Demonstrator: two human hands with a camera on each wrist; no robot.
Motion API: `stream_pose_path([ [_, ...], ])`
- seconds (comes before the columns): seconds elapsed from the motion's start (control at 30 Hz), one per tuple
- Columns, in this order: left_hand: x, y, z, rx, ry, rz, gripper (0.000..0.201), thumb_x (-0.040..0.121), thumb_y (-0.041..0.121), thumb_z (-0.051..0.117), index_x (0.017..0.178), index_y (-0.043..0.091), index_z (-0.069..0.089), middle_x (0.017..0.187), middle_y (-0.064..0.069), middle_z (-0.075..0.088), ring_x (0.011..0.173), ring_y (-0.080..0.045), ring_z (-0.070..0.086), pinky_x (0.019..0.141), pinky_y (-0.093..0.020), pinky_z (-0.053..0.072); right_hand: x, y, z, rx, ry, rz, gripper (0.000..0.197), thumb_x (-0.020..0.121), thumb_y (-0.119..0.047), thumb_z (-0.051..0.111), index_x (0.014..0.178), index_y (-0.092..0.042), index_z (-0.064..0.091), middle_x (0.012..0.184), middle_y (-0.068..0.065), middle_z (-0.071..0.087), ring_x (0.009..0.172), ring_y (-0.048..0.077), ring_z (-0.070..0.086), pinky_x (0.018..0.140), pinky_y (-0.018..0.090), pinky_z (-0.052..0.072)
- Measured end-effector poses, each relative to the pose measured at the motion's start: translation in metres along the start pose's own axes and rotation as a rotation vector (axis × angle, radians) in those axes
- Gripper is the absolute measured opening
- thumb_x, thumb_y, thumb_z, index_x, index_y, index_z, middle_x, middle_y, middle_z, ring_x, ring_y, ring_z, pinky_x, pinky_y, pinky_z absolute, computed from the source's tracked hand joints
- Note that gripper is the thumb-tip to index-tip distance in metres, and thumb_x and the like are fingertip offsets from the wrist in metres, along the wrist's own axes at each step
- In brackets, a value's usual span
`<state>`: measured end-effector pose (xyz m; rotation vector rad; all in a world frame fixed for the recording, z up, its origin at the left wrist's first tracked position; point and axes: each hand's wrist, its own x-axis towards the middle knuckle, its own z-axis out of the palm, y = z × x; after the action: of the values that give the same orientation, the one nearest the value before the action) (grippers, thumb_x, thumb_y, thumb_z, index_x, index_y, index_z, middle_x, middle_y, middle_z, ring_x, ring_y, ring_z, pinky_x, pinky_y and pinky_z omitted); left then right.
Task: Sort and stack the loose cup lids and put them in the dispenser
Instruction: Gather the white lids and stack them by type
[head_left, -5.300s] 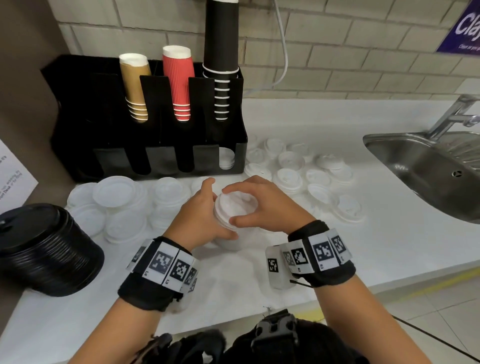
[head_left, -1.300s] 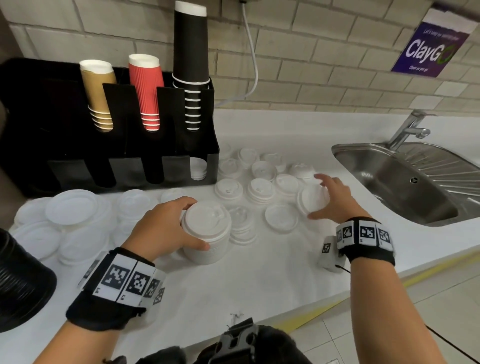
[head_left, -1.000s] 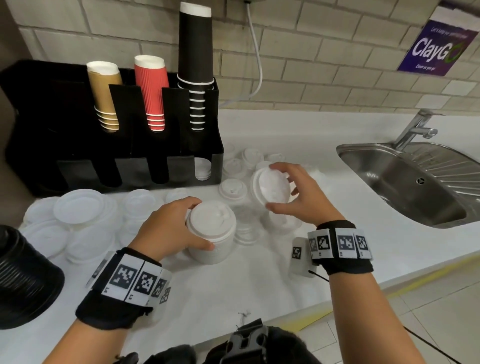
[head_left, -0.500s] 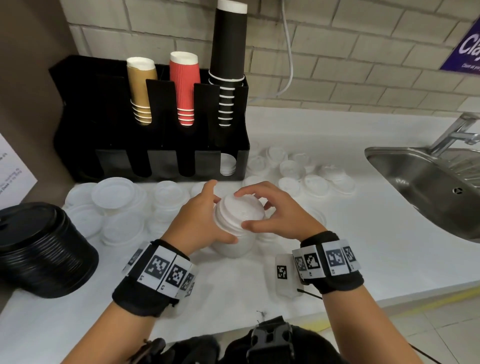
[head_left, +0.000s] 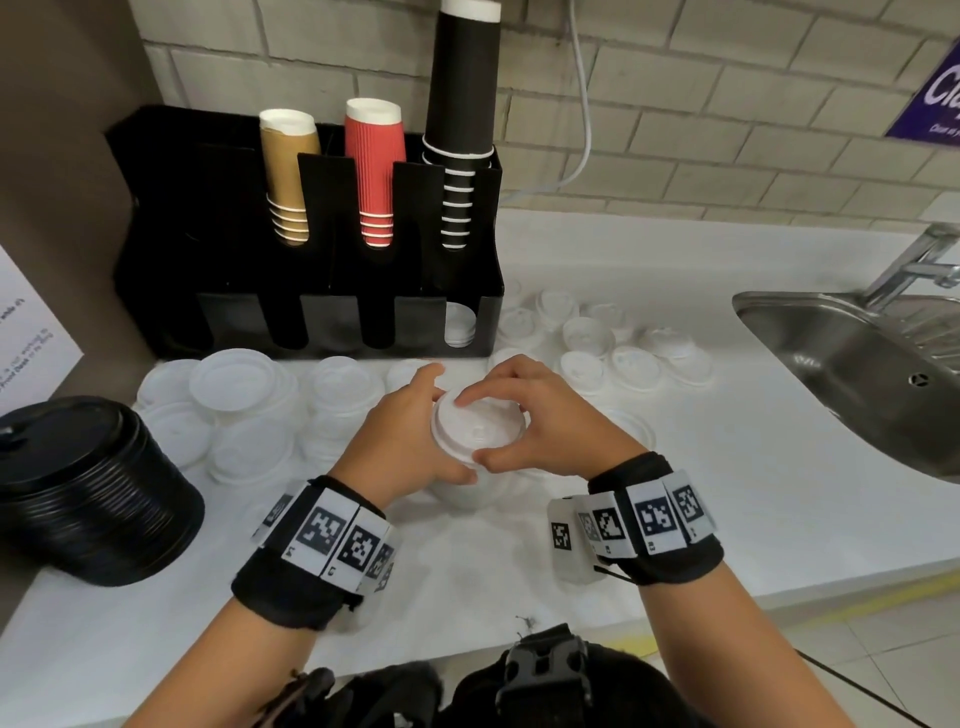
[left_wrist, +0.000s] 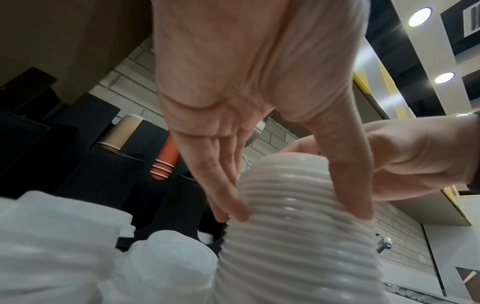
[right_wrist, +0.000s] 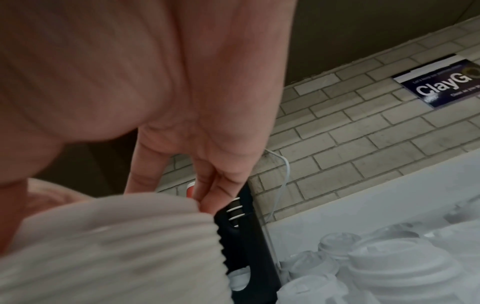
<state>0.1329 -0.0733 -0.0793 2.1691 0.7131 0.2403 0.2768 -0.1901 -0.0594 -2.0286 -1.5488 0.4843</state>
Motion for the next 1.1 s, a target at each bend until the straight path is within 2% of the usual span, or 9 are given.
stream_pose_path([
  [0.1, -0.001, 0.003, -0.002, 0.016, 0.003, 0.041, 0.084, 0.054, 0.034, 0.092, 0.127, 0.024, 0.053, 0.116, 0.01, 0.061, 0.105, -0.015, 0.059, 0.086, -0.029, 0.049, 0.0, -0.003, 0.003, -0.031, -0.002, 0.002, 0.056, 0.066, -0.025, 0.083, 0.118, -0.033, 0.064, 0.114, -0.002, 0.044, 0.11, 0.012, 0.04, 0.093, 0.017, 0.034],
  [0.2, -0.001, 0.004, -0.004, 0.02, -0.003, 0.054, 0.064, 0.054, 0.036, 0.091, 0.109, 0.024, 0.062, 0.1, 0.009, 0.067, 0.094, -0.013, 0.062, 0.084, -0.038, 0.052, -0.001, -0.004, 0.001, -0.04, -0.044, -0.01, 0.056, 0.067, -0.027, 0.083, 0.119, -0.033, 0.063, 0.116, -0.002, 0.045, 0.11, 0.012, 0.042, 0.094, 0.019, 0.038],
  [0.33, 0.002, 0.002, -0.006, 0.024, -0.002, 0.035, 0.068, 0.051, 0.034, 0.093, 0.111, 0.032, 0.062, 0.105, 0.013, 0.066, 0.098, -0.014, 0.061, 0.087, -0.035, 0.051, 0.006, 0.019, -0.026, 0.217, -0.021, 0.027, 0.036, 0.08, -0.023, 0.076, 0.112, -0.036, 0.064, 0.121, -0.005, 0.059, 0.109, 0.01, 0.054, 0.089, 0.016, 0.047],
  [0.4, 0.004, 0.0, -0.006, 0.025, -0.009, 0.039, 0.072, 0.051, 0.033, 0.094, 0.115, 0.033, 0.061, 0.109, 0.014, 0.065, 0.102, -0.013, 0.059, 0.089, -0.033, 0.049, 0.018, 0.045, -0.043, 0.205, 0.176, 0.179, 0.028, 0.087, -0.018, 0.069, 0.112, -0.028, 0.063, 0.125, 0.002, 0.06, 0.111, 0.017, 0.056, 0.089, 0.02, 0.046],
  [0.47, 0.005, -0.003, -0.006, 0.02, -0.012, 0.041, 0.071, 0.051, 0.033, 0.094, 0.113, 0.035, 0.06, 0.107, 0.018, 0.063, 0.102, -0.012, 0.058, 0.085, -0.029, 0.047, 0.033, 0.075, -0.058, 0.023, 0.235, 0.391, 0.035, 0.089, -0.021, 0.065, 0.123, -0.021, 0.058, 0.129, 0.01, 0.055, 0.118, 0.025, 0.054, 0.092, 0.029, 0.045],
  [0.53, 0.006, -0.004, -0.005, 0.017, -0.01, 0.041, 0.067, 0.05, 0.033, 0.094, 0.106, 0.04, 0.057, 0.1, 0.024, 0.06, 0.099, -0.01, 0.057, 0.08, -0.025, 0.043, 0.046, 0.099, -0.065, -0.109, 0.127, 0.557, 0.053, 0.087, -0.029, 0.067, 0.135, -0.022, 0.048, 0.136, 0.014, 0.048, 0.122, 0.028, 0.051, 0.098, 0.035, 0.044],
  [0.67, 0.005, -0.005, -0.005, 0.016, -0.012, 0.04, 0.068, 0.05, 0.033, 0.094, 0.107, 0.04, 0.058, 0.097, 0.025, 0.059, 0.099, -0.01, 0.057, 0.081, -0.025, 0.042, 0.061, 0.118, -0.061, -0.28, -0.072, 0.628, 0.077, 0.078, -0.039, 0.075, 0.145, -0.029, 0.036, 0.144, 0.011, 0.044, 0.128, 0.029, 0.047, 0.102, 0.034, 0.038],
  [0.93, 0.005, -0.007, -0.005, 0.023, -0.006, 0.053, 0.071, 0.051, 0.033, 0.093, 0.114, 0.035, 0.06, 0.1, 0.024, 0.059, 0.099, -0.009, 0.056, 0.08, -0.024, 0.041, 0.051, 0.13, -0.086, -0.168, 0.028, 0.647, 0.063, 0.078, -0.036, 0.073, 0.134, -0.032, 0.046, 0.137, 0.01, 0.049, 0.124, 0.027, 0.049, 0.091, 0.028, 0.036],
  [1.1, 0.007, -0.007, -0.005, 0.032, -0.008, 0.052, 0.07, 0.05, 0.034, 0.094, 0.111, 0.037, 0.059, 0.095, 0.028, 0.056, 0.097, -0.008, 0.056, 0.076, -0.021, 0.04, 0.033, 0.132, -0.108, -0.438, -0.127, 0.792, 0.077, 0.077, -0.041, 0.07, 0.144, -0.029, 0.034, 0.145, 0.008, 0.041, 0.129, 0.029, 0.043, 0.095, 0.038, 0.039],
])
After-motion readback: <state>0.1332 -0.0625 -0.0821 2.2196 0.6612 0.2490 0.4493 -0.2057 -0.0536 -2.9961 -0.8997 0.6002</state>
